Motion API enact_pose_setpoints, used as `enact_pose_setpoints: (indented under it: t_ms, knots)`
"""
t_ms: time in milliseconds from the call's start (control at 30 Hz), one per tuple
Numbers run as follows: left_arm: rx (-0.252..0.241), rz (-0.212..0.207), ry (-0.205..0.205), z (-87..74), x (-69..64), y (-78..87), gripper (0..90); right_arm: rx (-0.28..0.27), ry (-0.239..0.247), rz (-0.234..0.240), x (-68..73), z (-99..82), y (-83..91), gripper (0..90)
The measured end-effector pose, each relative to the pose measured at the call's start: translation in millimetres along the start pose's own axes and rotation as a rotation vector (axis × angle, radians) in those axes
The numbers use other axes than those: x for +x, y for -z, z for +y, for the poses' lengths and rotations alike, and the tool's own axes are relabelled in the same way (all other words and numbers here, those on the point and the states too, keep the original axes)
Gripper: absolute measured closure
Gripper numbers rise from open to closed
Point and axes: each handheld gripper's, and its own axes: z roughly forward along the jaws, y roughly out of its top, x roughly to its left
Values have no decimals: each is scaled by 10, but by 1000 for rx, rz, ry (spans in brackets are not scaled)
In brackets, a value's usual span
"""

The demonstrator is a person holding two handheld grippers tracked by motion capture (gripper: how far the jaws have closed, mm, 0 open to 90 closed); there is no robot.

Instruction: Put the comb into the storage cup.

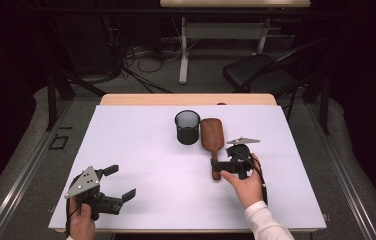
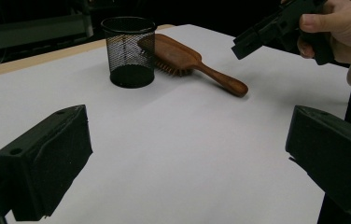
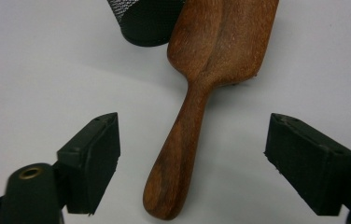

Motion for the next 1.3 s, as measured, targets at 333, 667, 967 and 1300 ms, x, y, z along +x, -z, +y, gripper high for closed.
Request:
enact_pose_setpoints:
  t_ms: [333,667,967,1300]
  knots:
    - [4,-1,3,-5,7,-5,2,47,-13,-27,58,189,-180,280]
    - [5,-2,6,-9,16,-6,2,58,-46,-55,69,289,-257,393]
    - [10,-7,1,-7,9,-10,3,71,-42,-78,37,355,-284,438]
    - [11,-6,0,-8,7,-11,2,153,-111,-68,68,393,-324,508]
